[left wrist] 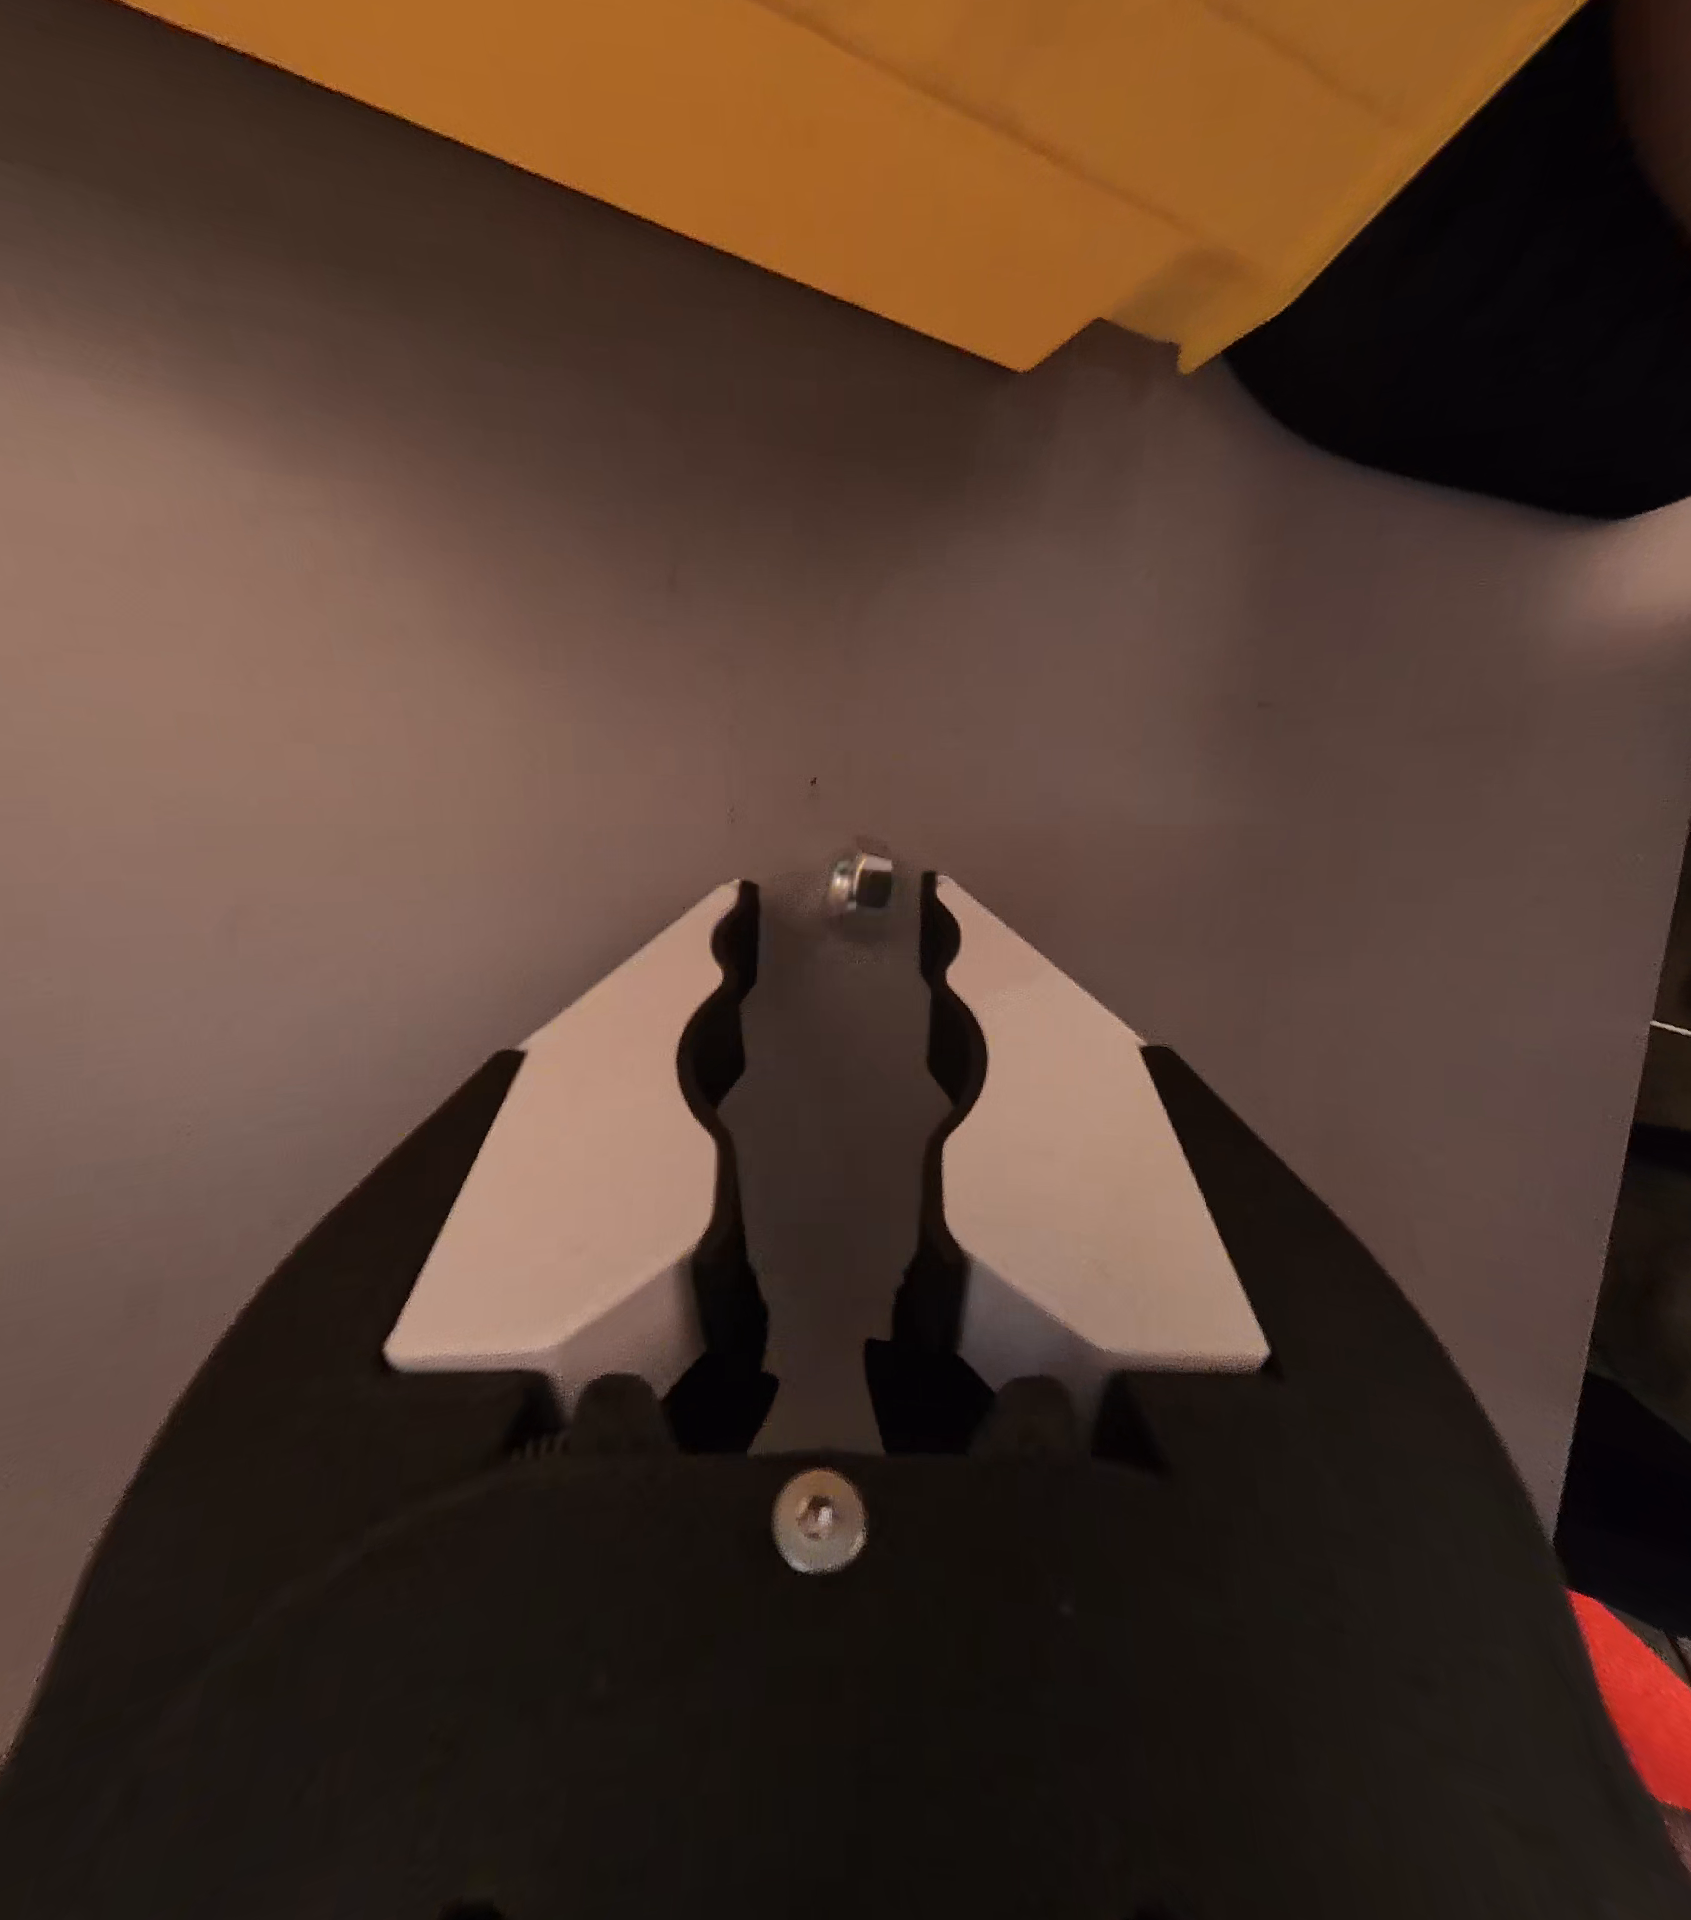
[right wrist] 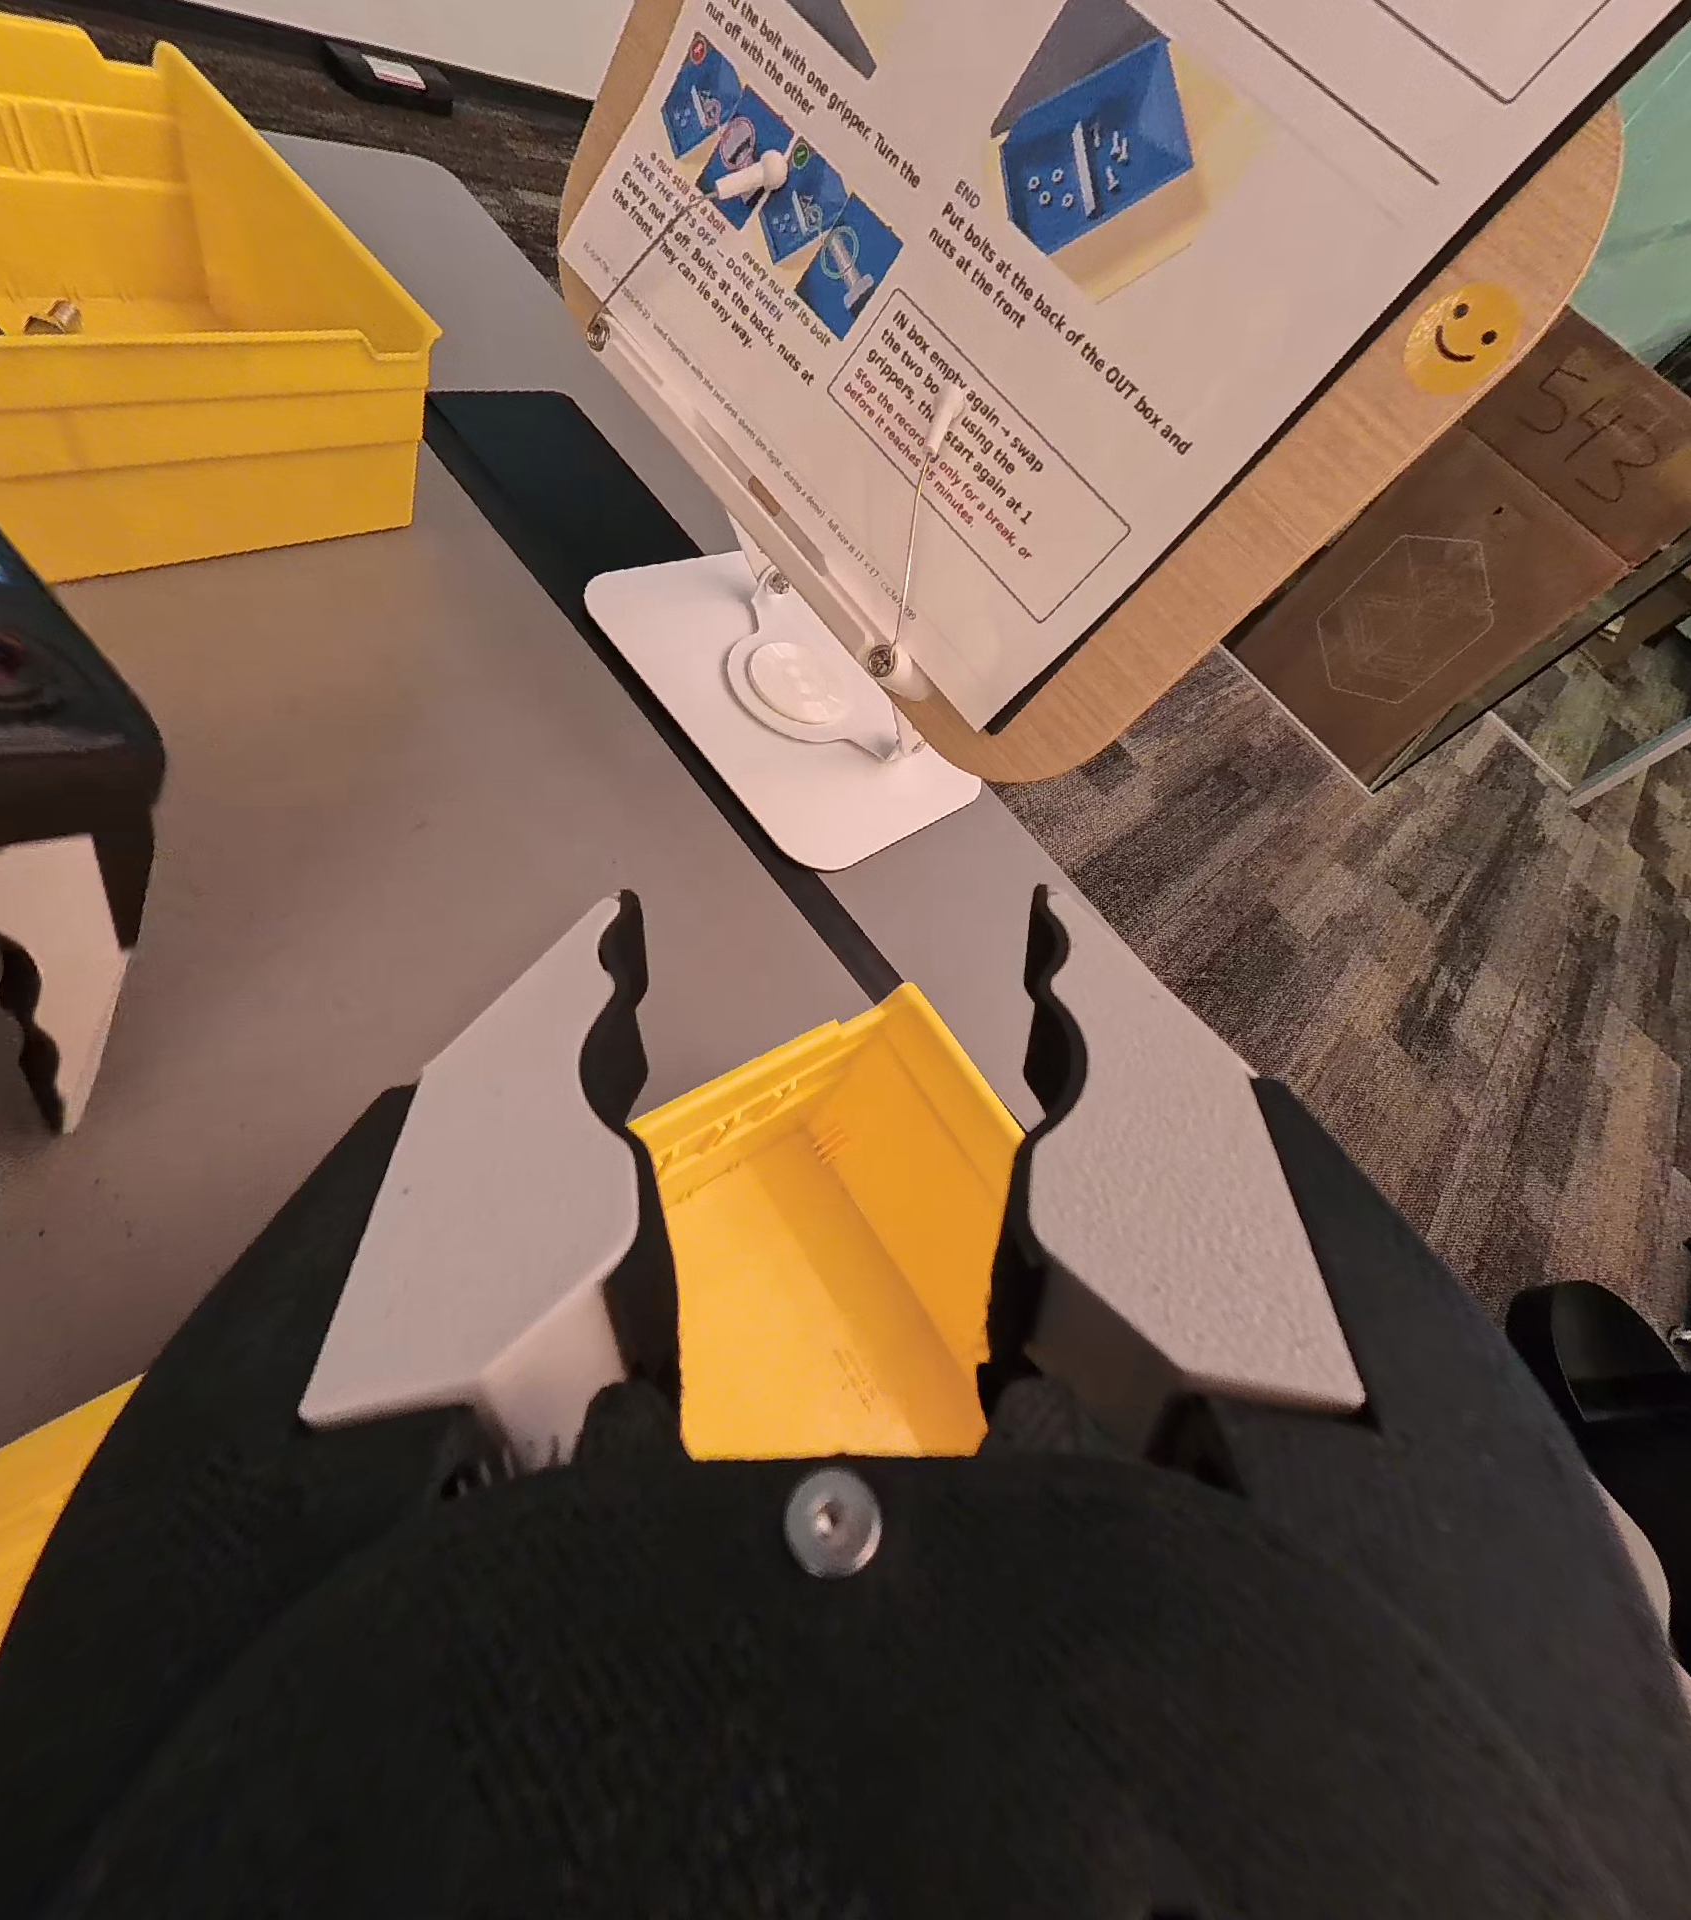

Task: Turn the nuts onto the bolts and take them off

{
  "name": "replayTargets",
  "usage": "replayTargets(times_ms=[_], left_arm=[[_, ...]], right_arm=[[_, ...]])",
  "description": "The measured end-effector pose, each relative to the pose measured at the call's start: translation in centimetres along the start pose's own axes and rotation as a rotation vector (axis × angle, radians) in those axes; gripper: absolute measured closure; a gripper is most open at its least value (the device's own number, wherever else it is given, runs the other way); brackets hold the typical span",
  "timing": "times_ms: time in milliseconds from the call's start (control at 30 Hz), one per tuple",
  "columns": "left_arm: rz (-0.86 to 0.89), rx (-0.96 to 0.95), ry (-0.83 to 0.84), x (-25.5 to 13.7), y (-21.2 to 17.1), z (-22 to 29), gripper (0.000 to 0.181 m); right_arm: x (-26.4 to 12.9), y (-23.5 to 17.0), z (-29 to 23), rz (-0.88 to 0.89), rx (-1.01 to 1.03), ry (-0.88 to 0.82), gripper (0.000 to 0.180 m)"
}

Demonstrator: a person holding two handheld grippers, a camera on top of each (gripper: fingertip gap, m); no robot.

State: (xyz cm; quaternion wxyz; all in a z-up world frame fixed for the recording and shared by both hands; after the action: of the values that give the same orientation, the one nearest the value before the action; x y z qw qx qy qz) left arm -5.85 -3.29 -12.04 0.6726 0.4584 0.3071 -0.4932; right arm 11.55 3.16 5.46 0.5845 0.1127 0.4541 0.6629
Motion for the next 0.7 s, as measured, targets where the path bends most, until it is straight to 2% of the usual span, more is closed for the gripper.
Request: replayTargets(times_ms=[33, 133, 233, 333, 400, 467, 567, 700], left_arm=[[0.008, 0.004, 0.024, -0.7, 0.0, -0.1, 0.148], [0.08, 0.006, 0.114, -4.7, 0.0, -0.6, 0.145], [0.237, -0.022, 0.271, -11.2, -0.6, -1.7, 0.142], [0.354, -0.124, 0.552, -18.2, -3.8, -5.1, 0.141], [0.36, -0.231, 0.698, -21.4, -7.4, -7.8, 0.141], [0.324, -0.36, 0.779, -23.2, -10.9, -10.5, 0.14], [0.343, -0.493, 0.847, -24.6, -13.8, -14.1, 0.139], [0.287, -0.493, 0.827, -23.0, -15.3, -17.0, 0.139]], right_arm=[[0.0, 0.0, 0.0, 0.0, 0.0, -0.001, 0.106], [-0.1, 0.0, 0.1, -0.001, -0.002, -0.004, 0.106], [-0.1, 0.0, 0.1, -0.004, -0.003, -0.007, 0.106], [0.2, -0.2, 0.0, -0.016, -0.008, -0.008, 0.106], [0.4, -0.3, -0.1, -0.028, -0.015, -0.004, 0.106], [0.8, -0.4, -0.3, -0.043, -0.023, 0.001, 0.106], [1.1, -0.6, -0.6, -0.067, -0.041, 0.005, 0.106], [1.3, -0.8, -0.8, -0.084, -0.053, -0.001, 0.106]])
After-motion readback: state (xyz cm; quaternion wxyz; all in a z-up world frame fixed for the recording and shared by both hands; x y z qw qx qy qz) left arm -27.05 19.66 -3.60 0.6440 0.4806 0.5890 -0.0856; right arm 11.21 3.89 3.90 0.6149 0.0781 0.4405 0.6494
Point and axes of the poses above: each gripper's, where its closed fingertips meet, x out along the fingers, y out of its top, z = x × y across the jaws, the point moved 4 cm from there along -x, back along the fingers, and after that the axes turned 13 degrees about -x, right-handed, at the moved point
